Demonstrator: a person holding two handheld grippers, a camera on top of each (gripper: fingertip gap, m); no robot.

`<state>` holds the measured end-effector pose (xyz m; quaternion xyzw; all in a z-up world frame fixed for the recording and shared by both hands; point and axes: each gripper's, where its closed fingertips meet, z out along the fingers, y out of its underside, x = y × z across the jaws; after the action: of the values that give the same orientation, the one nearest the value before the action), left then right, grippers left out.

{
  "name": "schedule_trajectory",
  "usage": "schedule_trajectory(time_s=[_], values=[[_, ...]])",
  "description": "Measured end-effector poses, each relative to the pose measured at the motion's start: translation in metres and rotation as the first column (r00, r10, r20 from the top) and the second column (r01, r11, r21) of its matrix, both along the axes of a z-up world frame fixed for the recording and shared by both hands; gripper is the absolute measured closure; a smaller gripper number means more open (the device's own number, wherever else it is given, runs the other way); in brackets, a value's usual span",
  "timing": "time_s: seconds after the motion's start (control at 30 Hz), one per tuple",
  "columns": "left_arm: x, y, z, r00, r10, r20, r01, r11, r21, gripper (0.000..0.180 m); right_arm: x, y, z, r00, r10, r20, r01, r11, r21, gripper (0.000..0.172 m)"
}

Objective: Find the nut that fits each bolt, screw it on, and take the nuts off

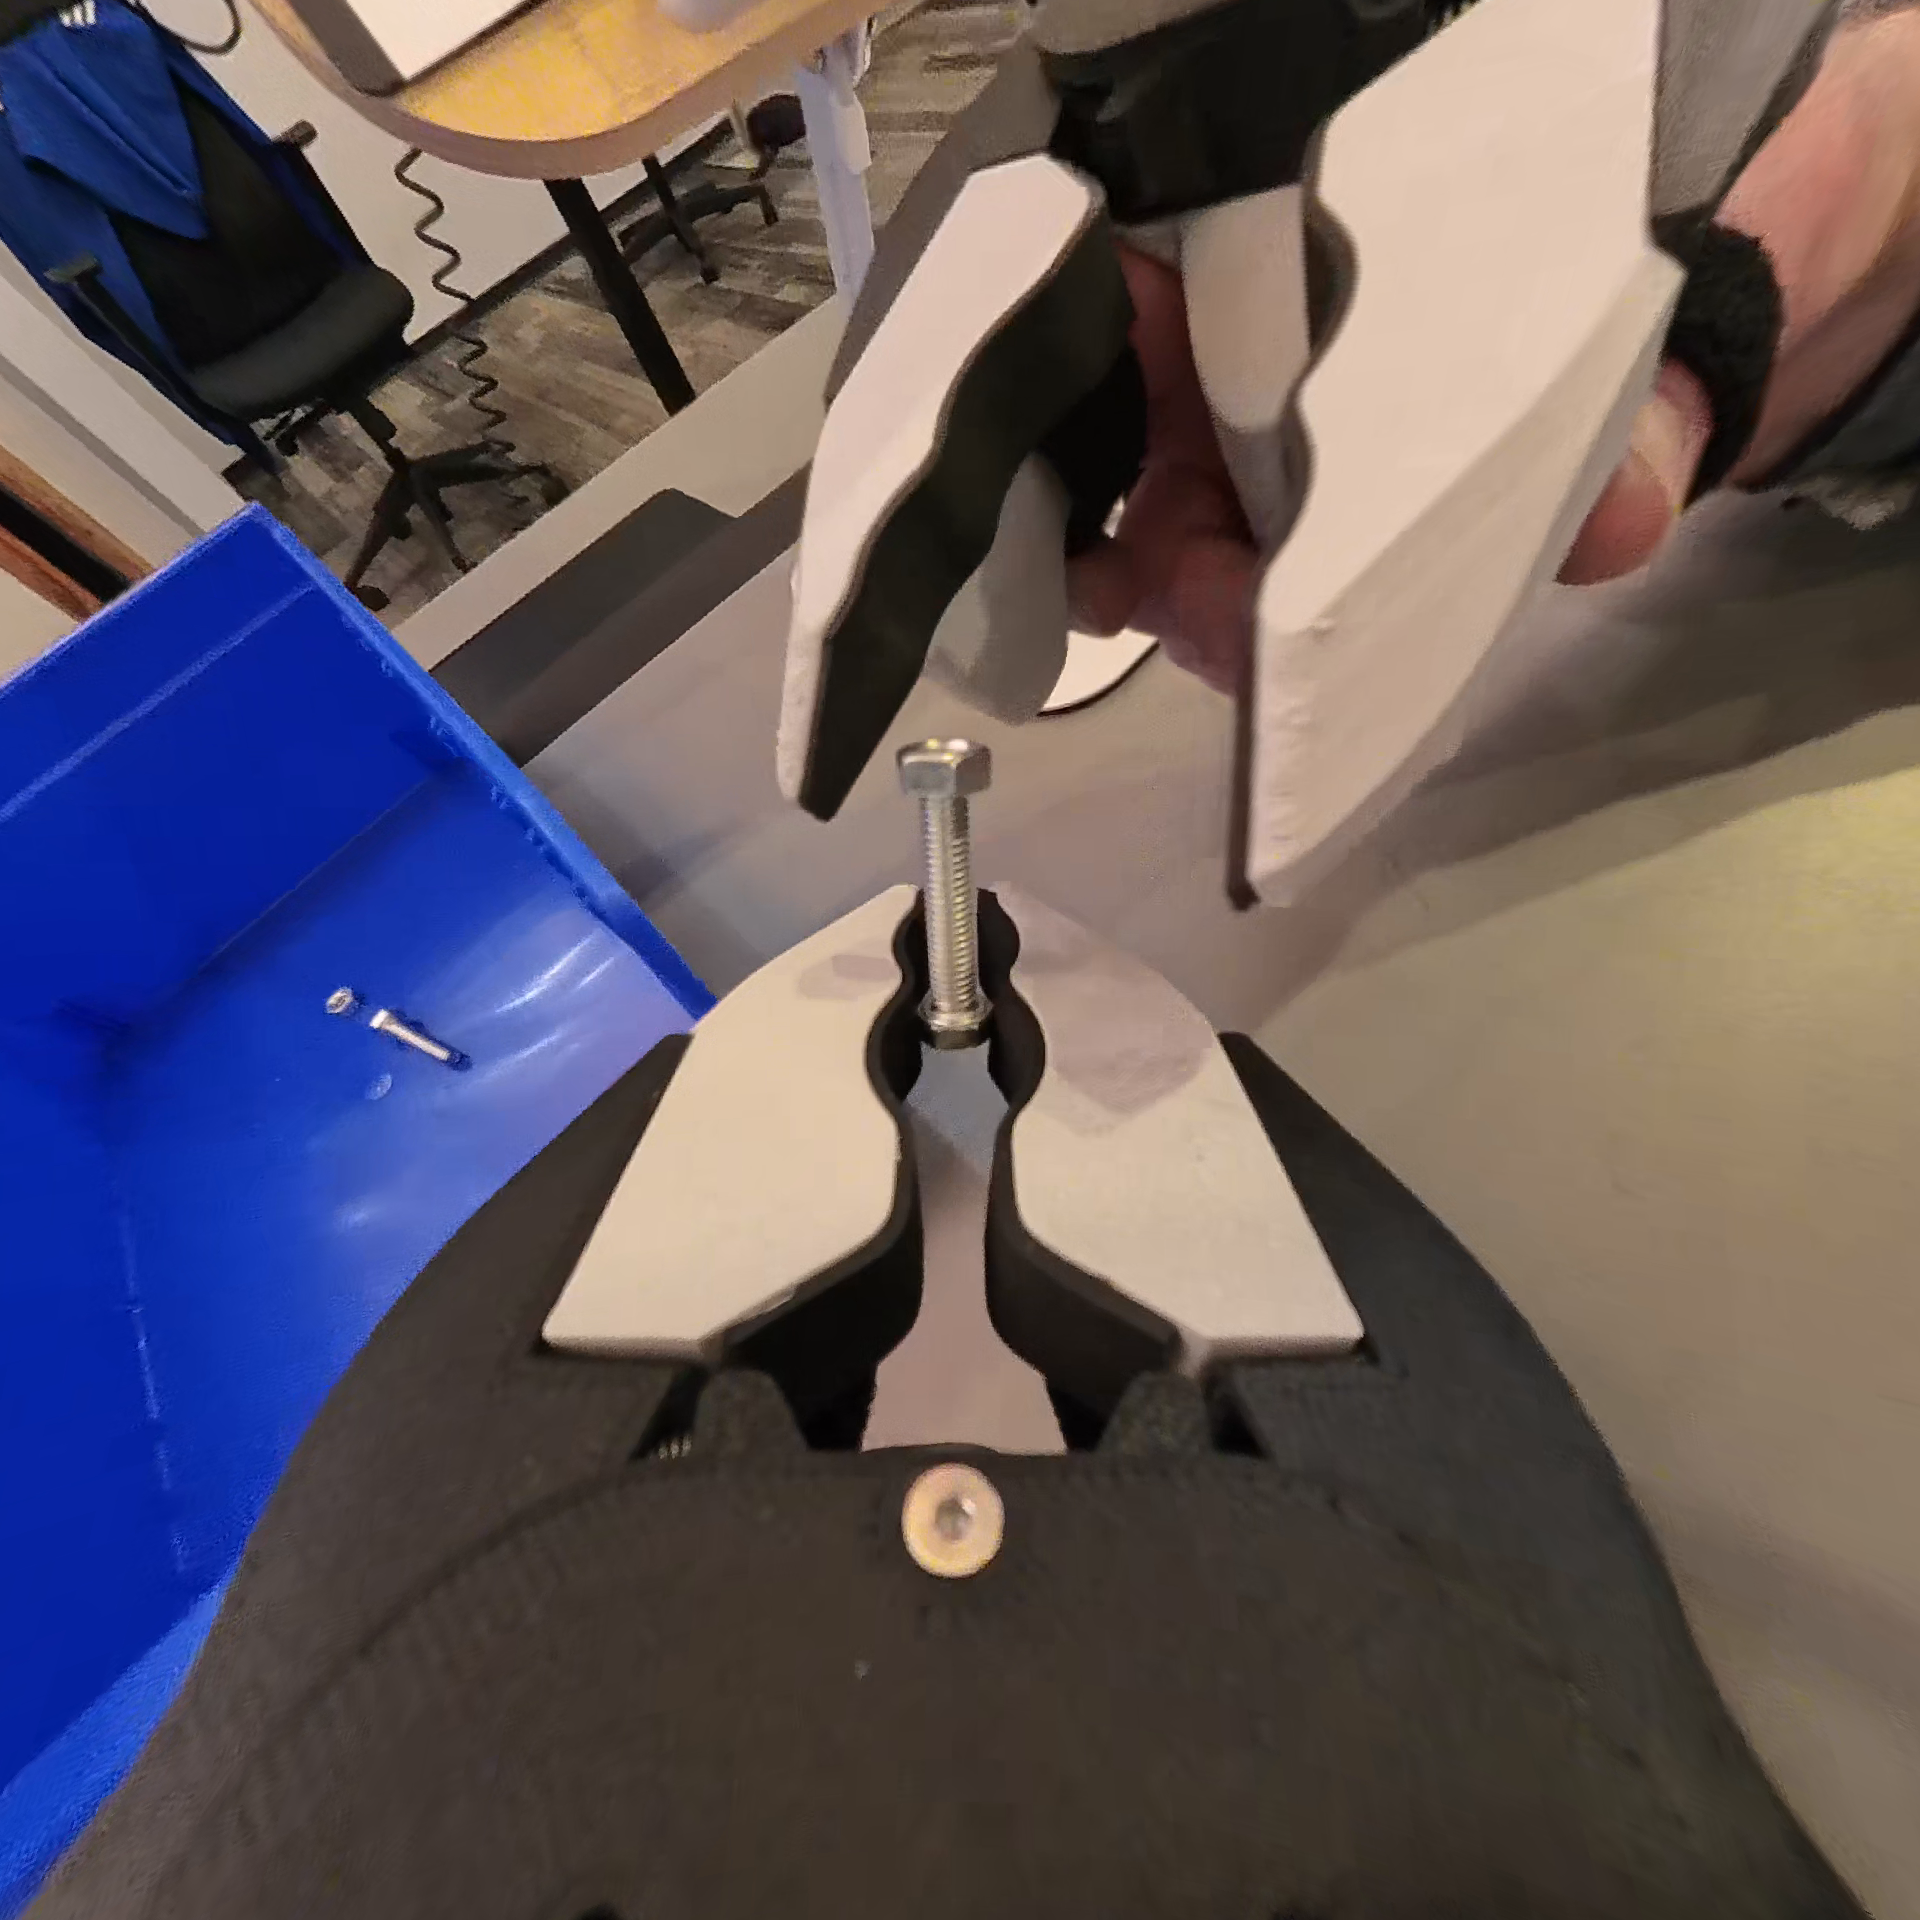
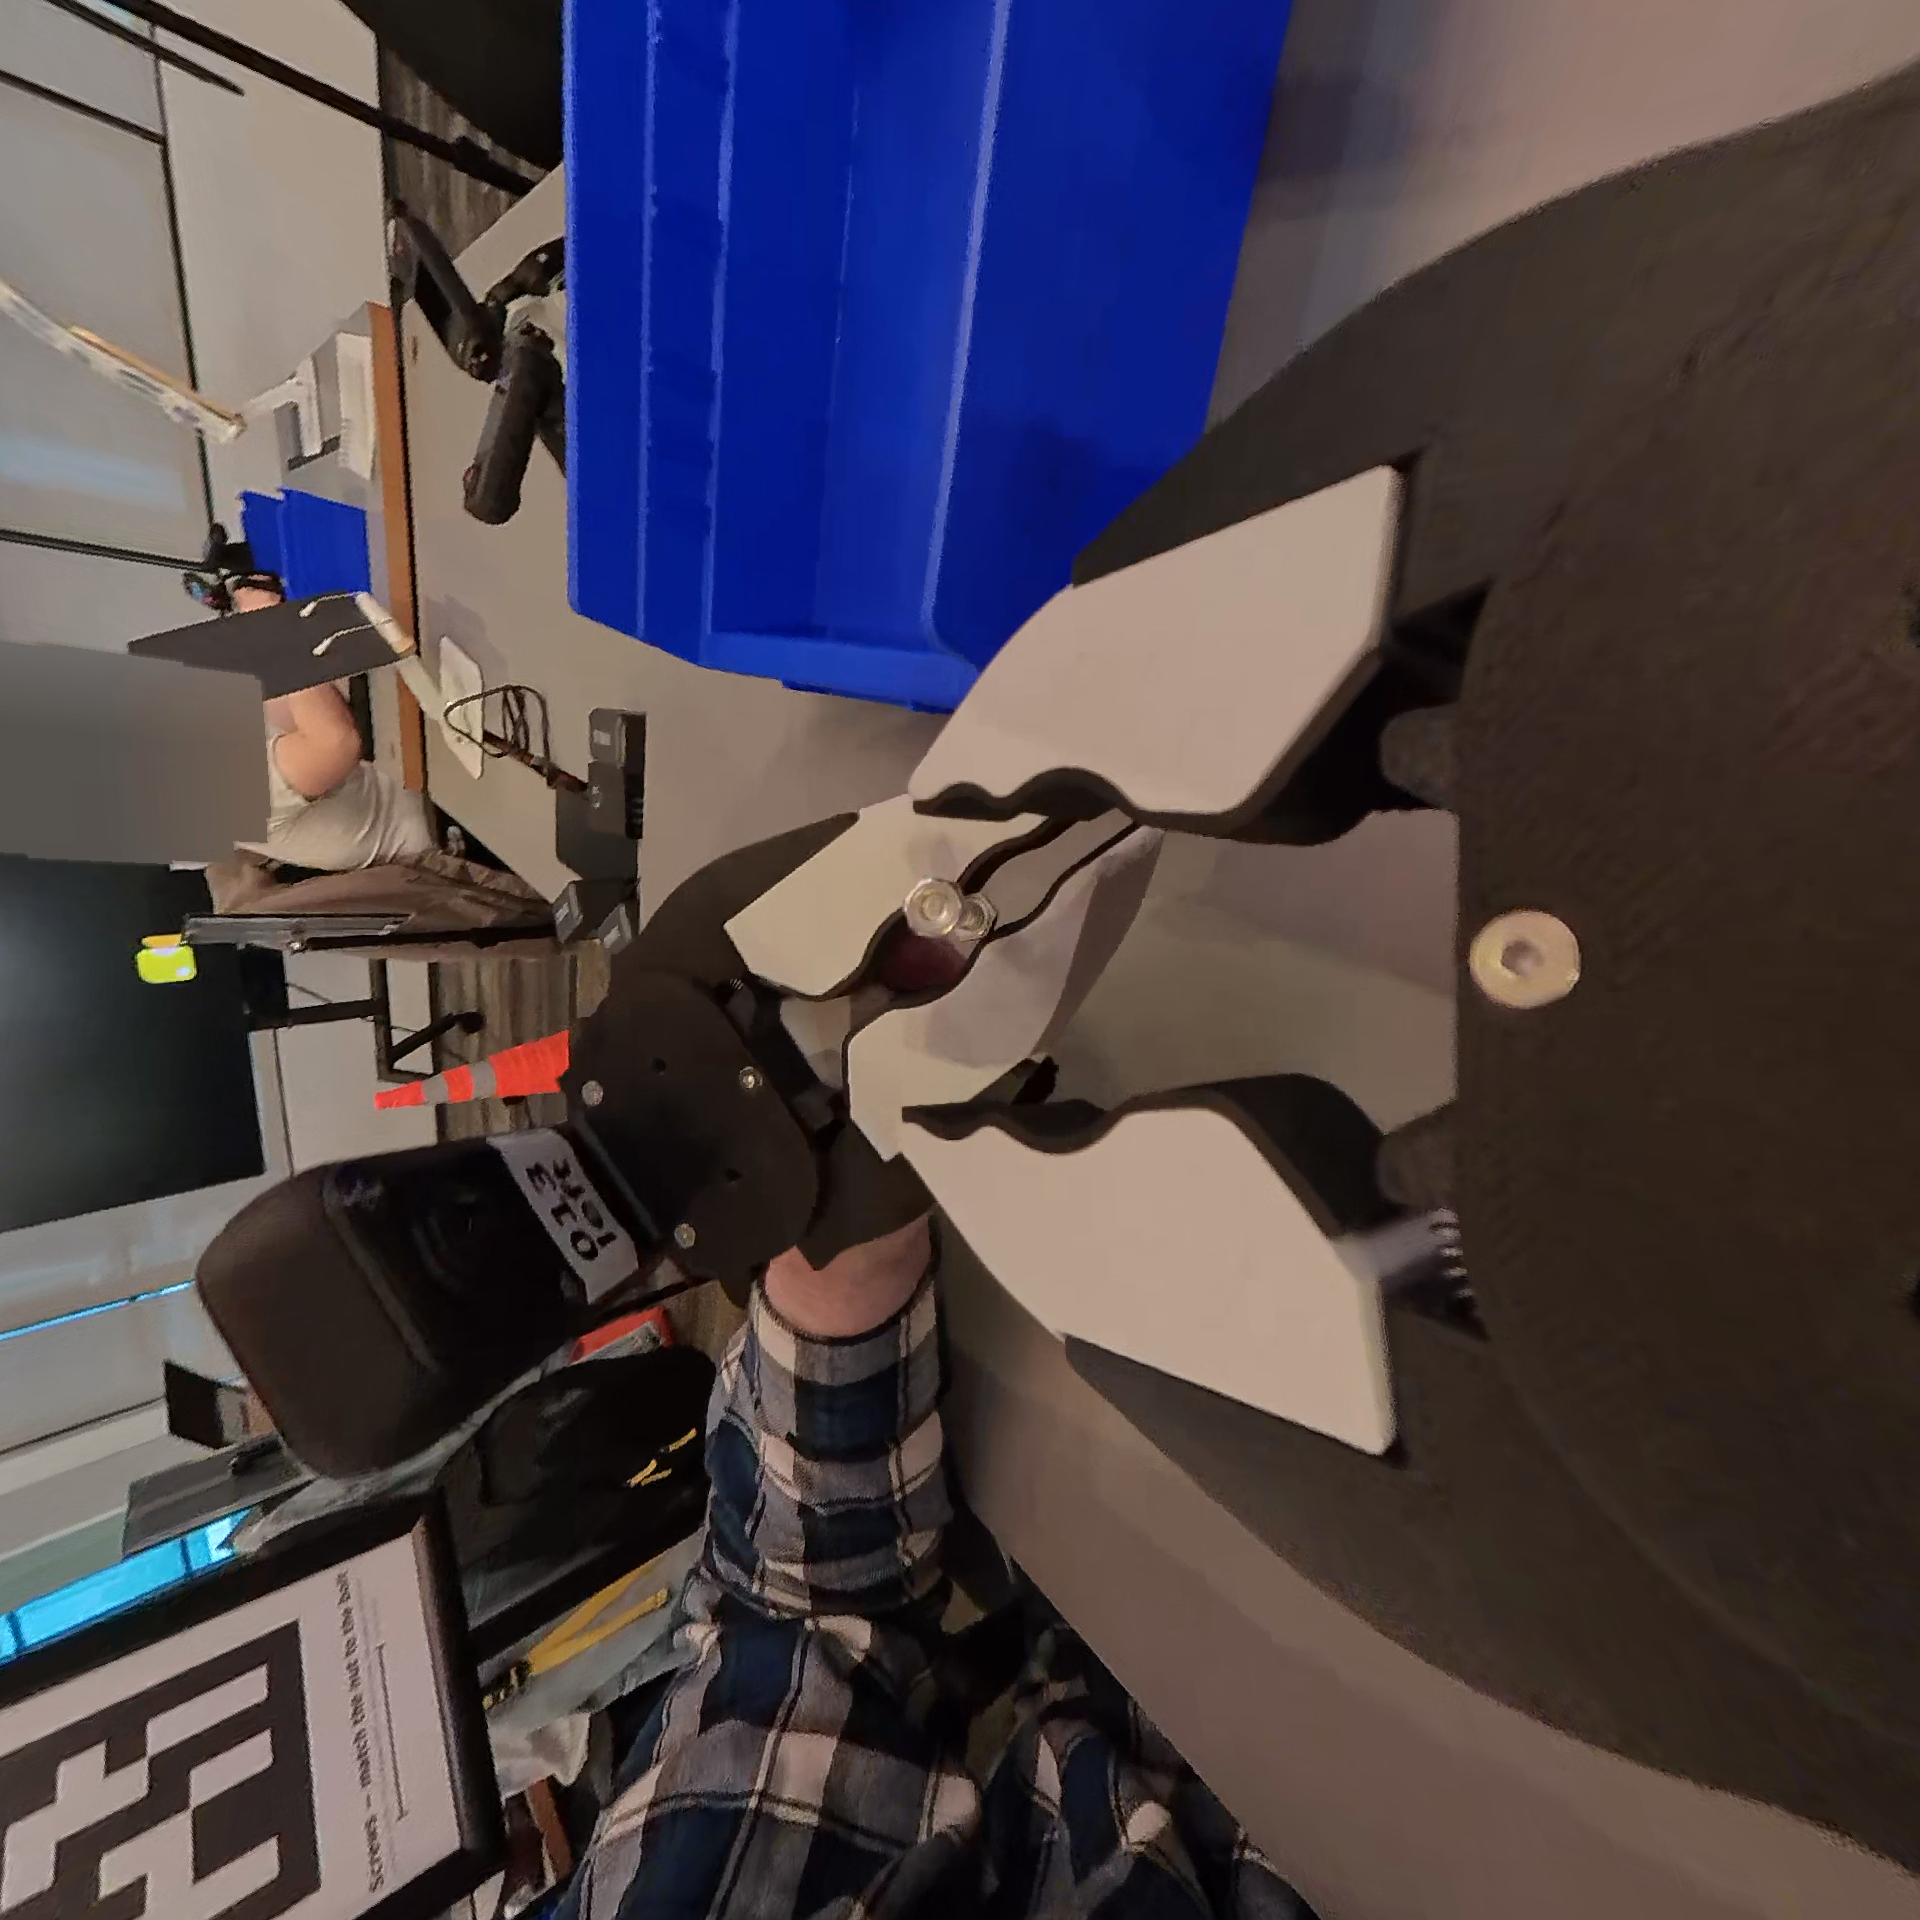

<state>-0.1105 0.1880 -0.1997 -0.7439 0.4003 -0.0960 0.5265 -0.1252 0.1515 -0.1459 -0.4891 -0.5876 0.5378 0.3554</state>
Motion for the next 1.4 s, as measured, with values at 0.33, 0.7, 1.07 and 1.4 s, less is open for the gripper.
schedule_trajectory(time_s=[0.33, 0.7, 1.07, 1.4], values=[[0.000, -0.001, 0.004, 0.998, -0.009, 0.058, 0.010, 1.000, -0.015, 0.173, 0.002, -0.007, 0.000, 0.999, 0.040, -0.002, -0.040, 0.999, 0.012, 0.126], [0.002, -0.002, 0.004, 0.997, -0.023, 0.079, 0.026, 0.999, -0.033, 0.173, 0.001, -0.011, 0.004, 0.998, 0.051, -0.035, -0.050, 0.998, 0.024, 0.119], [-0.001, -0.001, 0.007, 0.992, -0.017, 0.122, 0.023, 0.999, -0.046, 0.173, 0.004, -0.003, 0.003, 0.999, 0.023, -0.027, -0.023, 0.999, 0.026, 0.121], [-0.006, 0.001, 0.007, 0.990, -0.002, 0.142, 0.011, 0.998, -0.059, 0.173, 0.008, -0.010, 0.004, 0.997, 0.080, -0.024, -0.079, 0.996, 0.045, 0.136]])
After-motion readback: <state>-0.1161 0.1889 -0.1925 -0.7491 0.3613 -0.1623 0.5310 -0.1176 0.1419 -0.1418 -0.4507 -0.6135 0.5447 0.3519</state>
